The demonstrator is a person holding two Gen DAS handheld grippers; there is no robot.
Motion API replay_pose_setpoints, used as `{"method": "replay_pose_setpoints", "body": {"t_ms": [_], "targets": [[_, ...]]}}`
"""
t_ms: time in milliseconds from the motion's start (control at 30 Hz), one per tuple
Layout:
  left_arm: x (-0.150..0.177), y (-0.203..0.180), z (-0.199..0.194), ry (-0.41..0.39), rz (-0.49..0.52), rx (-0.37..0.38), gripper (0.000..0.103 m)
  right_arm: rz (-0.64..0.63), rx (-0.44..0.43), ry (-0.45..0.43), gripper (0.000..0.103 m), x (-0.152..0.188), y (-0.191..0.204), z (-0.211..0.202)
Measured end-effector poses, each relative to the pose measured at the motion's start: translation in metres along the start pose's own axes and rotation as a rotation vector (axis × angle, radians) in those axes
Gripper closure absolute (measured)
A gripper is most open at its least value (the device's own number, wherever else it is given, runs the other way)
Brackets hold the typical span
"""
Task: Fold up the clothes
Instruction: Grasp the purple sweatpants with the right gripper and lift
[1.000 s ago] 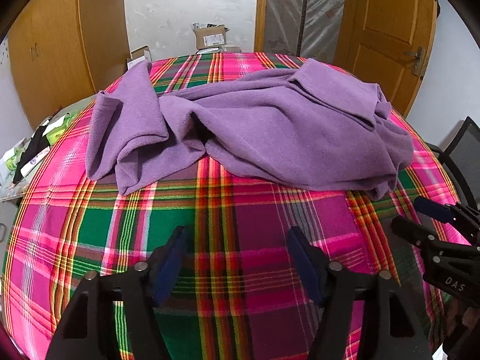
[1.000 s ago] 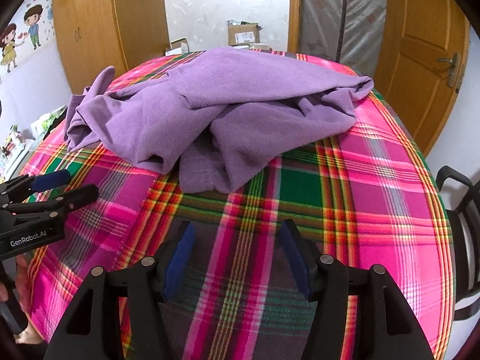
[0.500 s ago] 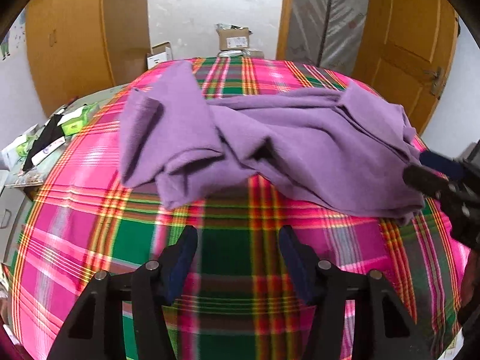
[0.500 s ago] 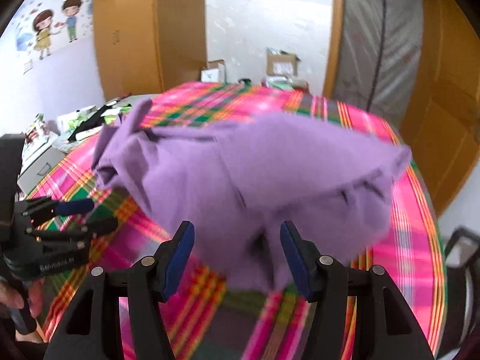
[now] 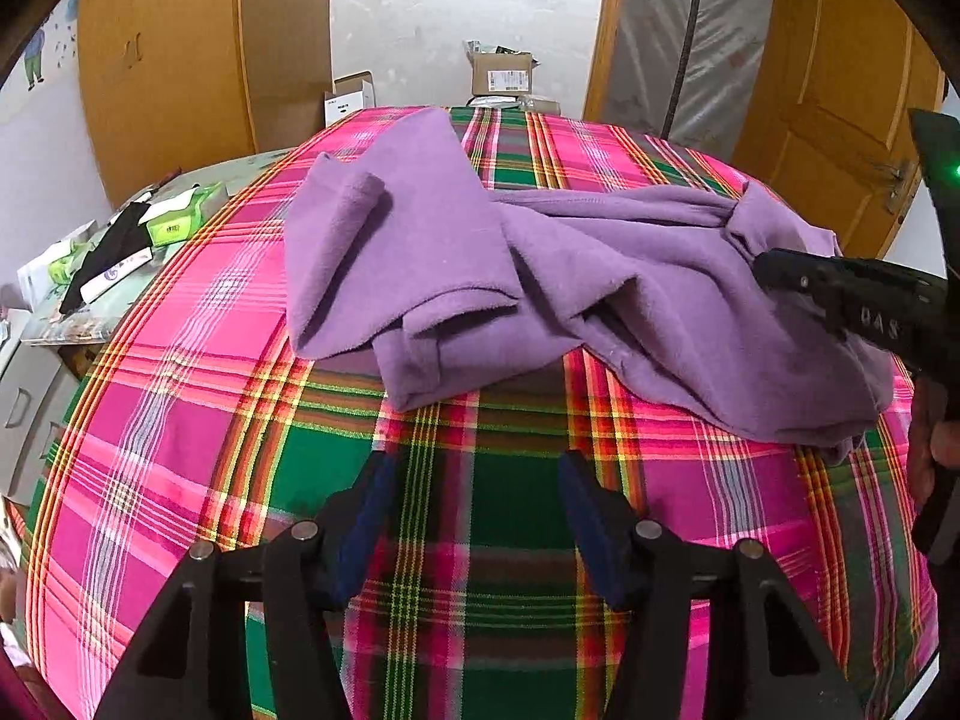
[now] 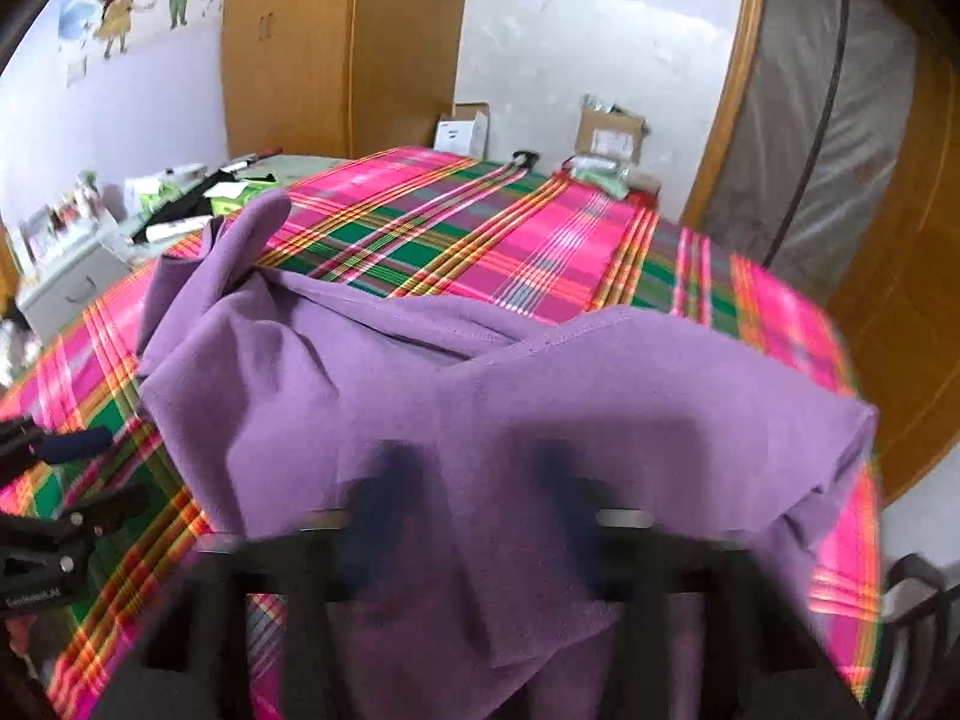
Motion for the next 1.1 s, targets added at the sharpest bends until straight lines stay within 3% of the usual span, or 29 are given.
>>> {"method": "replay_pose_setpoints", "body": {"t_ms": [100,233,333,467,567,667,900,1100], "targets": [[-0.001,0.003,0.002,0.002,-0.005,0.0,0.045,0.052,-0.008,-0.034,0.094,-0.005,-0.019,-0.006],[0.001,0.003,0.001,0.003,-0.014,0.006,0.047,0.139,0.06,-0.116,0.095,-0.024,-0.062,-0.027],[-0.001,0.004,0.0,-0.002,-0.019,0.013,0.047,0.207,0.166,-0.153,0.095,-0.038,-0.105,-0.038],[-0.003,0.004,-0.001,-0.009,-0.025,0.022,0.047,0.292,0.178,-0.113,0.084,-0.033,-0.14,-0.044],[-0.005,0.004,-0.002,-0.013,-0.031,0.029,0.047,0.244,0.103,-0.128,0.061,-0.025,-0.118,-0.049],[-0.005,0.004,-0.002,-0.011,-0.034,0.033,0.047,0.152,-0.013,-0.132,0.06,-0.019,-0.076,-0.048],[-0.003,0.009,-0.009,-0.016,-0.045,0.026,0.047,-0.017,-0.219,-0.049,0.06,0.006,0.007,-0.033],[-0.003,0.019,-0.014,-0.026,-0.073,0.017,0.047,-0.29,-0.256,0.017,0.06,0.035,0.08,-0.022]]}}
Point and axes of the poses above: each gripper's, at about its wrist camera, not at the fingertips, and z roughly the way its jaws point, y to its left, x to its underside, the point moved 5 cm from there along z, roughly the way its jaws point, and after that the axes turned 2 degrees about y, right-handed, at the moved point
